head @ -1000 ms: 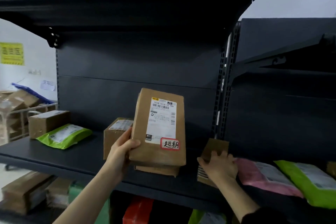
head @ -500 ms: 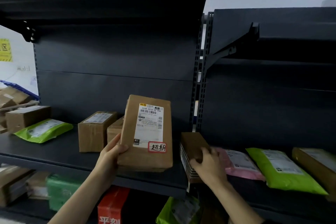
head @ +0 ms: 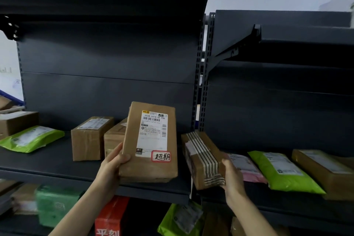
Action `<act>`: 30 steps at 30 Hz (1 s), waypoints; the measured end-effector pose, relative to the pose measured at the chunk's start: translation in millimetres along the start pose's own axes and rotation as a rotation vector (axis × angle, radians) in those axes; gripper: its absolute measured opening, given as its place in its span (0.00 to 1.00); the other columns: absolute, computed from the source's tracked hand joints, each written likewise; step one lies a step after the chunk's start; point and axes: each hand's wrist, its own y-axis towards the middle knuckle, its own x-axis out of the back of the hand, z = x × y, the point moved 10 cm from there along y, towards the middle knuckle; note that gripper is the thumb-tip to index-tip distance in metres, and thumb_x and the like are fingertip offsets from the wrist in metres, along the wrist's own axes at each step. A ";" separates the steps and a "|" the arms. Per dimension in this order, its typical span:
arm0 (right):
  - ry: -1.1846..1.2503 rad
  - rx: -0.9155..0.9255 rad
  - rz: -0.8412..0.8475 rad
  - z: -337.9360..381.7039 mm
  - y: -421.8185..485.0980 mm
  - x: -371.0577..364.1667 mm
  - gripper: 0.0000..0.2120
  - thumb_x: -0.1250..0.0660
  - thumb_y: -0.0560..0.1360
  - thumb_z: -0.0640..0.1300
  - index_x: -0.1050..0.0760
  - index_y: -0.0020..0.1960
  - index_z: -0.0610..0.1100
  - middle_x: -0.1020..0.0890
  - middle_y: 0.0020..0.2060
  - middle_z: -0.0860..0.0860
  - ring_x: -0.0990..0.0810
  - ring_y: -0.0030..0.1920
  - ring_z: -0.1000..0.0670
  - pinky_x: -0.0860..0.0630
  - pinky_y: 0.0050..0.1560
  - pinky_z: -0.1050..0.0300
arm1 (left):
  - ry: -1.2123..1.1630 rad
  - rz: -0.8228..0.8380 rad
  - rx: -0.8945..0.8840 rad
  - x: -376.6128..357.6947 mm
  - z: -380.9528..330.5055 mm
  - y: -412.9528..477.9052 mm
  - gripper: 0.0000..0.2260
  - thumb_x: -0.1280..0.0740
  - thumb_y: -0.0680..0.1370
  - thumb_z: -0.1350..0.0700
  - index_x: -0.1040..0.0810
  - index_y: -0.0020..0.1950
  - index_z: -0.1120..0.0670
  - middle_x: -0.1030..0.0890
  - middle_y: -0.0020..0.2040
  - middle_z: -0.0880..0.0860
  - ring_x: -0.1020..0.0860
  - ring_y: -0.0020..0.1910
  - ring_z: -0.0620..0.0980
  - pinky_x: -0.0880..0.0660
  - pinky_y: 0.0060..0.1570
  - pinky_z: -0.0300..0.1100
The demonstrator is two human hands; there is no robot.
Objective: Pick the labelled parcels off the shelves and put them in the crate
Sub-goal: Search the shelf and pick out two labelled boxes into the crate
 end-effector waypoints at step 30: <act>0.074 -0.013 0.191 14.4 -25.5 -25.1 0.08 0.35 0.74 0.50 0.25 0.50 0.49 0.20 0.48 0.44 0.23 0.51 0.46 0.26 0.48 0.48 | -0.056 0.012 0.024 -1.9 4.1 -0.3 0.35 0.28 0.56 0.49 0.24 0.64 0.49 0.18 0.58 0.58 0.22 0.57 0.59 0.25 0.50 0.50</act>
